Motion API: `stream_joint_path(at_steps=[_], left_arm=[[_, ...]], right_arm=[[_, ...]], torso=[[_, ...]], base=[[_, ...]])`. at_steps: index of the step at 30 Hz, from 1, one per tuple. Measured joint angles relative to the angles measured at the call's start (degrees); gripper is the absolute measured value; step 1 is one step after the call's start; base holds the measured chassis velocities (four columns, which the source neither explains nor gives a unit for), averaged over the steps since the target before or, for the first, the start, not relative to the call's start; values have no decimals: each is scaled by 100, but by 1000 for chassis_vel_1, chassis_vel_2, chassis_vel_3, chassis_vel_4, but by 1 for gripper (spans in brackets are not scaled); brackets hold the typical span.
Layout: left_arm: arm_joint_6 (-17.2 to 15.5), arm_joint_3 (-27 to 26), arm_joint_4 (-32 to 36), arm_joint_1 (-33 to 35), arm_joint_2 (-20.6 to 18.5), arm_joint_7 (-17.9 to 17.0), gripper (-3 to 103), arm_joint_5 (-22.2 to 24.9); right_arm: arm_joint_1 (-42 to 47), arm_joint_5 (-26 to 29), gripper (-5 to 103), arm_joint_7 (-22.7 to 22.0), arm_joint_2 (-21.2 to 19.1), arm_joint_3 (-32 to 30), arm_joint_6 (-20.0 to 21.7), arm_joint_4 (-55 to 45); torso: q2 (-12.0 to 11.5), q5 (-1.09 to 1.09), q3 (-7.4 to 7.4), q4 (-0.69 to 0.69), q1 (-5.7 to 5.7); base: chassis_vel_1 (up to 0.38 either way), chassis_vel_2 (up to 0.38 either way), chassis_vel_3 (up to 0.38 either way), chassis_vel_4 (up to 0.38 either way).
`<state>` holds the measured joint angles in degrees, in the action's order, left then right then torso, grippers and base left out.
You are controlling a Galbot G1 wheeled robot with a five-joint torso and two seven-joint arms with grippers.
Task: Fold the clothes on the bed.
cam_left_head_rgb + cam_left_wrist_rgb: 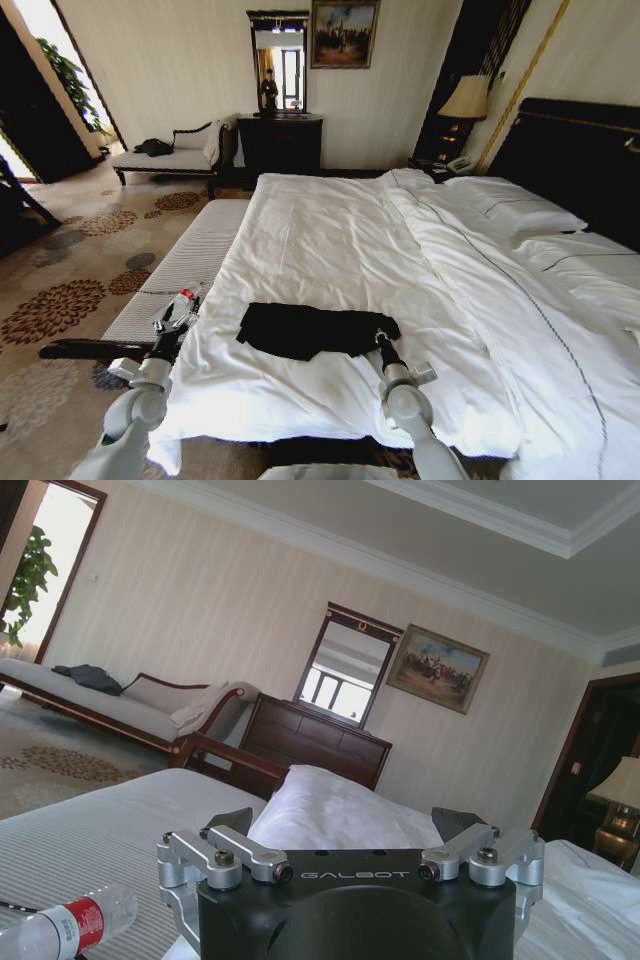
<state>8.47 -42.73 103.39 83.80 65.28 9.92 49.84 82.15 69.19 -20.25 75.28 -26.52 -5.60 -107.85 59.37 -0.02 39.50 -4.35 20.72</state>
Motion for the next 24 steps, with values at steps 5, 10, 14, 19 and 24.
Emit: stream_joint_path(at_steps=[5,10,14,19,24], left_arm=[[-1,18,-25,-14,-12,-3,100,-6],[-1,41,-15,-28,-12,-13,100,-15],[-1,1,35,-12,-28,-38,100,-17],[-1,-72,54,15,-87,-57,100,8],[-2,-140,46,68,-97,-66,100,15]], right_arm=[[91,319,9,-245,-669,-512,212,-450],[21,153,9,-262,-1052,-545,255,-593],[-204,-689,9,101,-1087,-156,191,-710],[-613,-1390,9,309,-908,671,176,-736],[-1010,-1982,9,487,-606,1655,147,-326]], torso=[[1,-1,0,0,0],[1,-1,0,1,0],[1,-1,0,1,0],[1,-1,0,1,0],[1,-2,0,4,0]], base=[[0,0,0,0],[0,0,0,0],[0,0,0,0],[0,0,0,0],[0,0,0,0]])
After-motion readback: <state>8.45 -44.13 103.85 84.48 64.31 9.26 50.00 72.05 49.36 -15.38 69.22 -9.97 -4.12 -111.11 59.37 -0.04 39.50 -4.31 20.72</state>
